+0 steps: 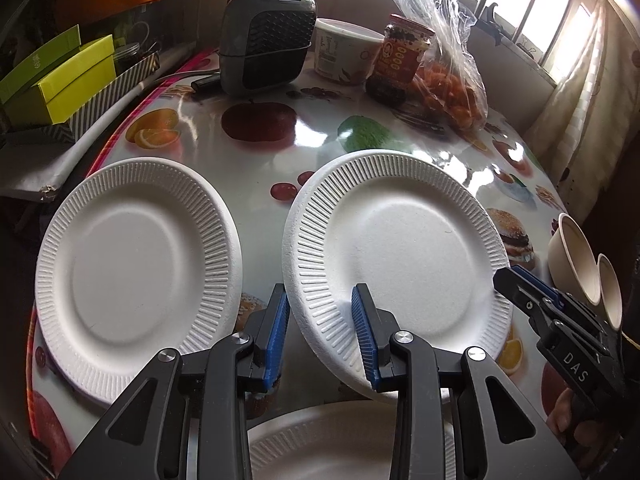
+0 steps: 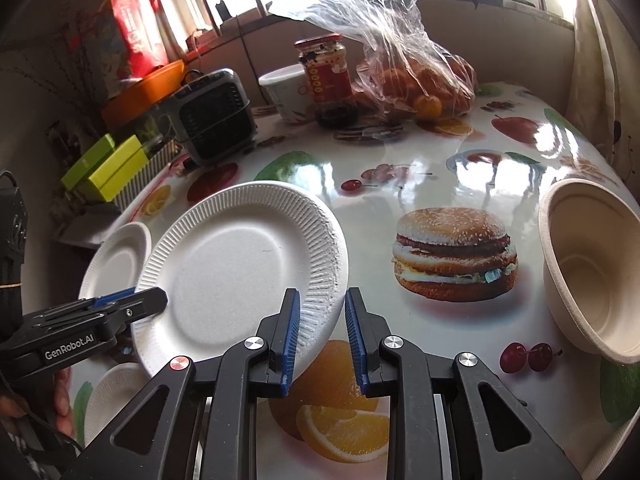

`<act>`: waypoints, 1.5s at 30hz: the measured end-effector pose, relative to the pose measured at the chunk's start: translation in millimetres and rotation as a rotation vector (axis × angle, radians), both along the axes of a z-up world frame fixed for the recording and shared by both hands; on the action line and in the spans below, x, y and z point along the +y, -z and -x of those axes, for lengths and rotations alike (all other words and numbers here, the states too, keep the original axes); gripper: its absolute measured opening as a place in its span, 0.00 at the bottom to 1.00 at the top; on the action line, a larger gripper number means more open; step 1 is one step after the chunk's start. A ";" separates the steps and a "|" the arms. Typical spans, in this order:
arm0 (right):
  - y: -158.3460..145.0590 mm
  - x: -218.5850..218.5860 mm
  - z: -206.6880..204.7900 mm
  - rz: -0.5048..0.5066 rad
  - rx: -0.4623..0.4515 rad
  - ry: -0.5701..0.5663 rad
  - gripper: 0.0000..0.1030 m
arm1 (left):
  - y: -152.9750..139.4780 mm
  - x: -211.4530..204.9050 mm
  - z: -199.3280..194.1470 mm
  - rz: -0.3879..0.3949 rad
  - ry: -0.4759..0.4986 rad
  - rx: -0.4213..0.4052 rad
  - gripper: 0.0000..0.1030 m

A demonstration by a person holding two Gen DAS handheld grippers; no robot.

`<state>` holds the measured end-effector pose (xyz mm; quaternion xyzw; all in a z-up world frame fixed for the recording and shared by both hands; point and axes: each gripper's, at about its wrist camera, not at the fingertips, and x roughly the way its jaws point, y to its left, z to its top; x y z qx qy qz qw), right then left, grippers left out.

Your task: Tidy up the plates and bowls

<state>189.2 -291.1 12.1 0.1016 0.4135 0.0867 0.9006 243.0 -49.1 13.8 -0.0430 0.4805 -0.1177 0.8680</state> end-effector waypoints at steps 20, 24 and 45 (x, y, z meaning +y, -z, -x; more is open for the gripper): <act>-32.4 14.9 51.7 0.007 -0.074 -0.040 0.22 | -25.9 18.9 53.9 0.021 -0.025 -0.073 0.33; -36.0 20.5 62.1 0.009 -0.086 -0.053 0.22 | -29.3 24.0 65.4 0.021 -0.035 -0.085 0.33; -38.1 35.4 114.7 0.019 -0.113 -0.089 0.22 | -27.7 40.7 123.6 0.031 -0.057 -0.107 0.33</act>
